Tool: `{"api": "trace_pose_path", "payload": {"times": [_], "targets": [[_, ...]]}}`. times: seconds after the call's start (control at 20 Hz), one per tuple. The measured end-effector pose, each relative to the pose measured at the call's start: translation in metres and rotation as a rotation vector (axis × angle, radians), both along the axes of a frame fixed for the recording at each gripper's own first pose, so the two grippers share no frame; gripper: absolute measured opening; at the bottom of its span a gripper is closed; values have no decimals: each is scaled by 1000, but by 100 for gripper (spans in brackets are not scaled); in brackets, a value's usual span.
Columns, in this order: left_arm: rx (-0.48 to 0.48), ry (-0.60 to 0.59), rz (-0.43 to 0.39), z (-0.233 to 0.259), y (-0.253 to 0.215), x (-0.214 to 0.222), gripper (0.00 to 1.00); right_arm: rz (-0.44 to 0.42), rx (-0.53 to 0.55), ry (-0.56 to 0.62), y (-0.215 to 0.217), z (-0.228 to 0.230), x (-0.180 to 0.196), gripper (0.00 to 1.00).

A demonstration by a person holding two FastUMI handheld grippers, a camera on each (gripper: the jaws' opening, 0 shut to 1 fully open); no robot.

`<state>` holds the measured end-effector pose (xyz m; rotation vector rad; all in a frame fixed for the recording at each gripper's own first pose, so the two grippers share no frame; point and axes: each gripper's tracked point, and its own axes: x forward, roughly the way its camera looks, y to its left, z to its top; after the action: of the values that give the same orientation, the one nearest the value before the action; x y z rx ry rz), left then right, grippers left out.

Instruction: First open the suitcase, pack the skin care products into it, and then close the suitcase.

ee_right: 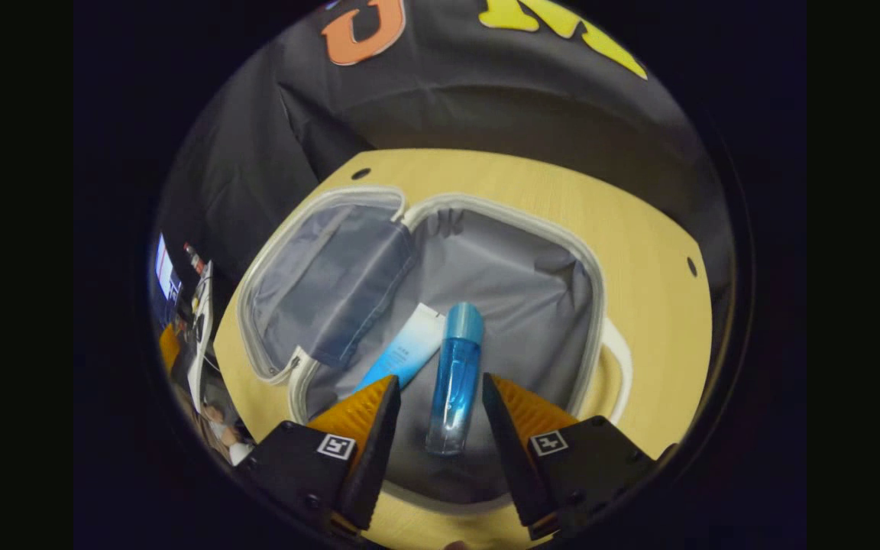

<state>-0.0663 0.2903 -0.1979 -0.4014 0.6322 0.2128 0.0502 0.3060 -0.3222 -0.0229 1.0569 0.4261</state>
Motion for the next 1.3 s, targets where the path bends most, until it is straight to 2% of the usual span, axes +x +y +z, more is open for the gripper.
{"api": "trace_pose_path", "payload": {"times": [0.1,0.2,0.3,0.5,0.65,0.8,1.2,1.25,1.3], "targets": [[-44,-32,-29,2,4,8,99,24,8,-73,-6,24,-5,75],[-89,-61,-31,0,15,15,98,35,30,-128,-13,49,-14,73],[-84,-75,-19,-7,40,23,98,53,44,-178,-22,71,-23,79],[-189,-136,-70,-25,69,49,98,74,89,-238,-38,108,-35,79],[-267,-139,-28,-56,103,72,98,69,63,-268,-58,124,-36,79],[-400,-162,3,-73,119,90,97,53,36,-262,-72,127,-41,79],[-624,-83,53,-134,133,134,96,4,-3,-244,-85,124,-42,79],[-653,-85,66,-139,135,139,100,1,-8,-243,-86,125,-42,79],[-690,-92,79,-140,135,144,96,-3,-13,-243,-89,125,-42,79]]}}
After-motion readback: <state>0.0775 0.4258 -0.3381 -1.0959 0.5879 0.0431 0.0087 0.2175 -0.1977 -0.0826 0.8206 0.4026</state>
